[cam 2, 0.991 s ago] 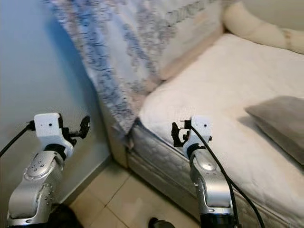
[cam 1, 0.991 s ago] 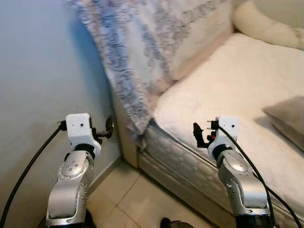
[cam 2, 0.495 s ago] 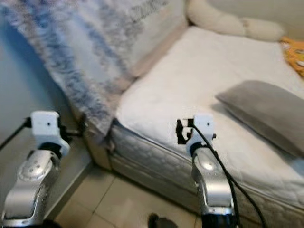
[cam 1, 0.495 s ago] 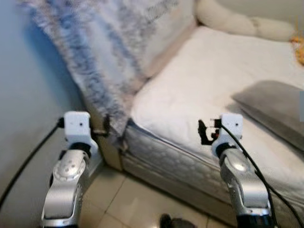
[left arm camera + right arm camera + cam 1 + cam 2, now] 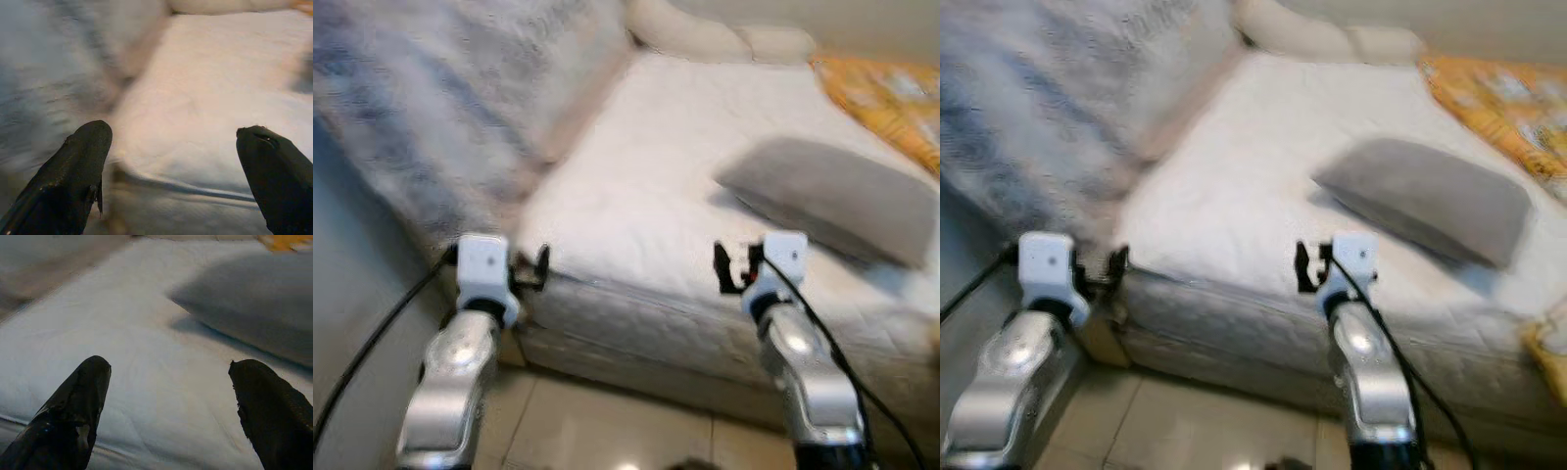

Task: Clean up the room

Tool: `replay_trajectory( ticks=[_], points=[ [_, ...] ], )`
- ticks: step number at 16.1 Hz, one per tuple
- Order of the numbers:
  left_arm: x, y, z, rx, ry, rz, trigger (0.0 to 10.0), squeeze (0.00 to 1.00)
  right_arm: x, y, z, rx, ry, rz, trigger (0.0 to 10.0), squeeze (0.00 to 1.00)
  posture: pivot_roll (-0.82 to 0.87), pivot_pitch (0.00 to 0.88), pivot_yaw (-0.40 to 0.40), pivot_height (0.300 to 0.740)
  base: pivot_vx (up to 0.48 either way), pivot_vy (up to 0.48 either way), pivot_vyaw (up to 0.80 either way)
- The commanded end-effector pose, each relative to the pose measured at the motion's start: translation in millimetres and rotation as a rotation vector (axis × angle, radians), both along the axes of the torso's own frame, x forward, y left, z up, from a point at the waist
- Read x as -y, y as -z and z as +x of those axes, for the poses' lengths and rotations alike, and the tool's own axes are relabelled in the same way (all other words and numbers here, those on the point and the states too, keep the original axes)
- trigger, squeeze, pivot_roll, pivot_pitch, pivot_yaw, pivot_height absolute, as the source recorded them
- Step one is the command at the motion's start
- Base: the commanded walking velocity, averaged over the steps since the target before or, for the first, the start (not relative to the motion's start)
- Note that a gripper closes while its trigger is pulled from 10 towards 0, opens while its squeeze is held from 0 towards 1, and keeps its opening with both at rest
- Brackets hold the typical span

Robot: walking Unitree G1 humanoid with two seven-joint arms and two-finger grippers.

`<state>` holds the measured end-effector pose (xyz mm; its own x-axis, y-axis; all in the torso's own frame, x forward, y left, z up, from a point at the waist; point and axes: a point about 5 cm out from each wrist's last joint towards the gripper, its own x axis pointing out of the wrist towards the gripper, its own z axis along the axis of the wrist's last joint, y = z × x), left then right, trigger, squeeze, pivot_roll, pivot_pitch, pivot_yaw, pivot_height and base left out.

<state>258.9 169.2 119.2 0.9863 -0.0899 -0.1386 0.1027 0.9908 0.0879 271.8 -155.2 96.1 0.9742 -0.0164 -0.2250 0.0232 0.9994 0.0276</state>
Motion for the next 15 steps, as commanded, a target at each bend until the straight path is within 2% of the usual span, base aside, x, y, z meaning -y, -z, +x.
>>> replay_trajectory(
  ticks=[1, 6, 8, 13, 15],
  points=[
    [-1.0, -4.2, 1.4, 0.012, 0.006, 0.015, 10.0, 0.00, 0.8, -0.7, 0.0, -0.007, 0.004, 0.030, 10.0, 0.00, 0.08, 0.000, 0.006, 0.740, 0.000, 0.000, -0.75],
    [-0.9, -7.6, 1.7, 0.031, 0.023, -0.007, 10.0, 0.00, -3.5, -0.6, -0.7, -0.007, -0.012, 0.046, 10.0, 0.00, 0.08, 0.000, 0.008, 0.740, 0.000, 0.000, -0.74],
    [-1.6, -6.7, 1.0, 0.023, 0.019, -0.012, 10.0, 0.00, -4.2, 1.0, -2.2, -0.014, -0.013, 0.065, 10.0, 0.00, 0.08, 0.000, 0.011, 0.740, 0.000, 0.000, 0.00],
    [1.6, -3.5, 0.0, 0.007, 0.032, -0.018, 10.0, 0.00, -2.9, 0.4, -2.6, -0.006, -0.011, 0.044, 10.0, 0.00, 0.07, 0.000, 0.019, 0.740, 0.000, 0.000, 0.00],
    [2.1, -3.2, -0.1, 0.003, 0.033, -0.026, 10.0, 0.00, -2.2, 0.1, -2.4, -0.005, -0.013, 0.038, 10.0, 0.00, 0.07, 0.000, 0.015, 0.740, 0.244, 0.000, 0.00]
  ],
)
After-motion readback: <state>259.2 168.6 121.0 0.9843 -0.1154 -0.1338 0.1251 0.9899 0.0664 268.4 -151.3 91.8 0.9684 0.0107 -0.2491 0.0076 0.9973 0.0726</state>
